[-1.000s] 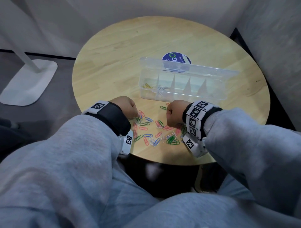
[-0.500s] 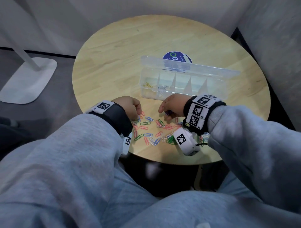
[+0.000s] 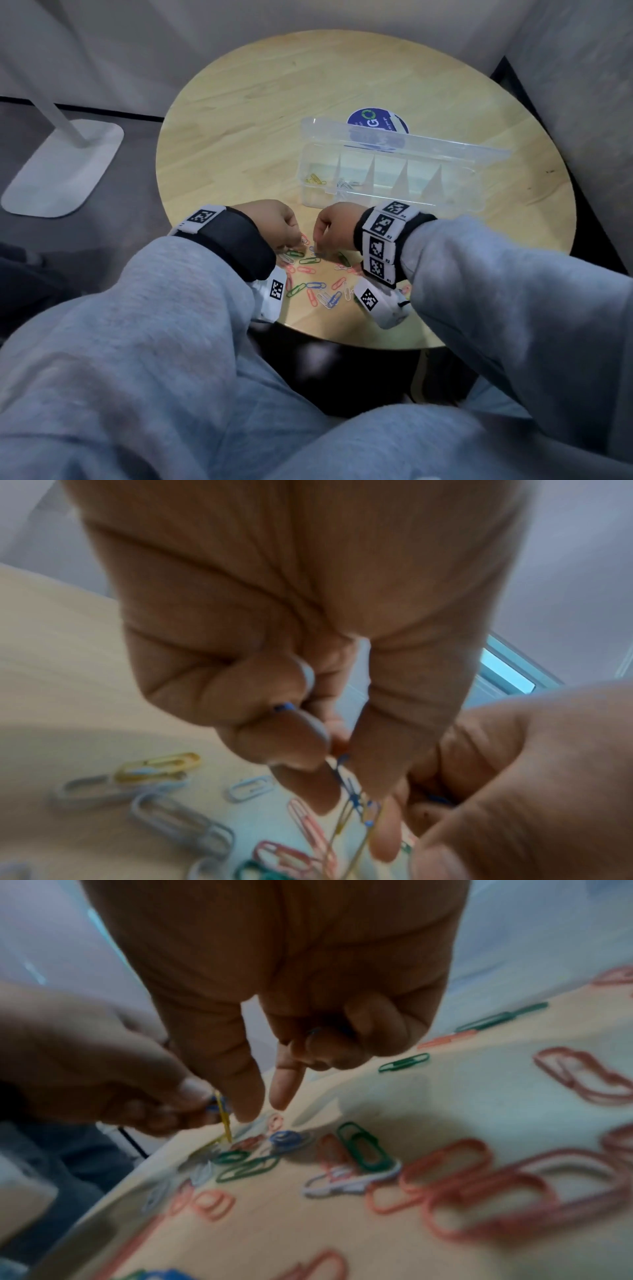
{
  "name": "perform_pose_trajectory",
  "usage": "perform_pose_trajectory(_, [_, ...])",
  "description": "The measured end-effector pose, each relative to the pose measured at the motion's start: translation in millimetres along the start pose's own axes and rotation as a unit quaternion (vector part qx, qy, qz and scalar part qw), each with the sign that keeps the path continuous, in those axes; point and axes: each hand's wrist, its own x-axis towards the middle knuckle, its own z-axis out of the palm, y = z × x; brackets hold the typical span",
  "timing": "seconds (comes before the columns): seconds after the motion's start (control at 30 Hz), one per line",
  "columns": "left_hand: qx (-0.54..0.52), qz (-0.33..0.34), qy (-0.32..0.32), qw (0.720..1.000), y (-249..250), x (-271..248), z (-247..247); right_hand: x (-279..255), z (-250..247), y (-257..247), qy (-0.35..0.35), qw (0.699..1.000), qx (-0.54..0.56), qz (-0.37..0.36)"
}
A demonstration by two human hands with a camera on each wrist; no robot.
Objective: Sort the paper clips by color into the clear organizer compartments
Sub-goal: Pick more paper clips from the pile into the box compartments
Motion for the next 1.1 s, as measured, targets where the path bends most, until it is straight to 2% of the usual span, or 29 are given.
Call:
perform_pose_trajectory(0.13, [-0.06, 0.016, 0.0, 0.998, 0.6, -1.4, -5.4, 11.0, 9.0, -0.6, -0.011, 0.994, -0.113, -0.002])
perform_pose_trajectory(0.2, [-0.081, 0.011, -0.011, 0.997, 0.4, -0.3, -6.0, 12.6, 9.6, 3.0, -0.003, 0.996, -0.091, -0.007])
perform_pose_trajectory(0.37, [-0.089, -0.015, -0.02, 0.996, 4.4, -2.6, -3.6, 7.6, 3.3, 9.0, -0.034, 0.998, -0.053, 0.006])
perform_pose_trajectory(0.53, [-0.168, -0.016, -0.027, 0.985, 6.2, 1.5, -3.9, 4.0, 0.4, 25.9, -0.035, 0.995, 0.084, 0.026])
perform_pose_trajectory(0.6, [-0.207, -0.023, -0.025, 0.978, 9.1, 1.5, -5.8, 2.5, 0.5, 33.7, -0.041, 0.977, 0.207, 0.029])
perform_pose_trajectory(0.67, [-0.242, -0.032, -0.028, 0.969, 13.5, 1.0, -8.3, 0.1, -0.2, 41.9, -0.042, 0.946, 0.322, 0.02])
perform_pose_trajectory(0.73, [-0.28, -0.047, -0.034, 0.958, 16.4, 0.8, -9.5, -3.0, -1.9, 48.4, -0.044, 0.917, 0.396, 0.01])
perform_pose_trajectory(0.87, [-0.388, -0.059, -0.025, 0.919, 12.4, 4.3, -12.0, -10.3, -9.8, 57.5, -0.073, 0.894, 0.442, 0.008])
perform_pose_trajectory(0.97, [-0.441, -0.058, -0.017, 0.896, 9.9, 4.3, -15.2, -14.9, -16.5, 64.9, -0.057, 0.875, 0.48, 0.036])
perform_pose_trajectory(1.03, [-0.448, -0.05, -0.02, 0.893, 12.3, 3.7, -14.7, -17.5, -21.8, 70.2, -0.04, 0.858, 0.51, 0.048])
perform_pose_trajectory(1.1, [-0.438, -0.048, -0.02, 0.897, 15.6, 2.2, -13.2, -18.8, -25.9, 73.5, -0.026, 0.865, 0.498, 0.058])
